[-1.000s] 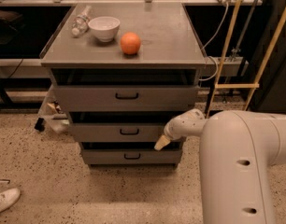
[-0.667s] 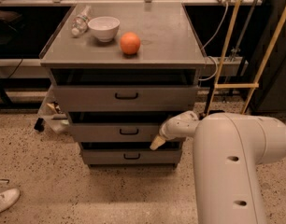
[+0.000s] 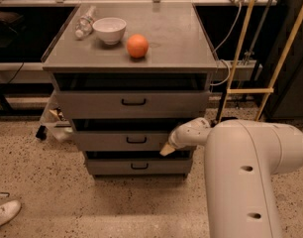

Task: Open middle drawer

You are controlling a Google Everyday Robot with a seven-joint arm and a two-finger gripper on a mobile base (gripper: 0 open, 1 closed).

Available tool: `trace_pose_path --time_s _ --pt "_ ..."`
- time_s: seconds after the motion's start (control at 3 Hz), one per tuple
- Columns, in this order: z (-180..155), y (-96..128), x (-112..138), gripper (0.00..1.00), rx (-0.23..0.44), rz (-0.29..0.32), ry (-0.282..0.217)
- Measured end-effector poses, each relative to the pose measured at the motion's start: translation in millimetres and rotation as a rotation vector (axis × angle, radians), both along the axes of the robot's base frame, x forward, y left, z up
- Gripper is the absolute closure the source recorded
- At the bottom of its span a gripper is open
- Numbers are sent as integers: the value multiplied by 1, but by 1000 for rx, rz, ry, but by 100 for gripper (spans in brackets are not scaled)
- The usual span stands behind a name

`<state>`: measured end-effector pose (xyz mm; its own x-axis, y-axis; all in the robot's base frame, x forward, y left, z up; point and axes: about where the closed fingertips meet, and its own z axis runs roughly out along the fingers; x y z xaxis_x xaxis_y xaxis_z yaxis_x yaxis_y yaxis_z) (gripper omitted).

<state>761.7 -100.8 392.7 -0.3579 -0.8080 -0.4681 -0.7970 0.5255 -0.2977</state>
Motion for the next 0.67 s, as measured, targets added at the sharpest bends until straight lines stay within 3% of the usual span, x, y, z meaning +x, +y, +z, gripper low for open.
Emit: trace_pose_path --time_s 0.67 --pt "0 0 0 65 0 0 0"
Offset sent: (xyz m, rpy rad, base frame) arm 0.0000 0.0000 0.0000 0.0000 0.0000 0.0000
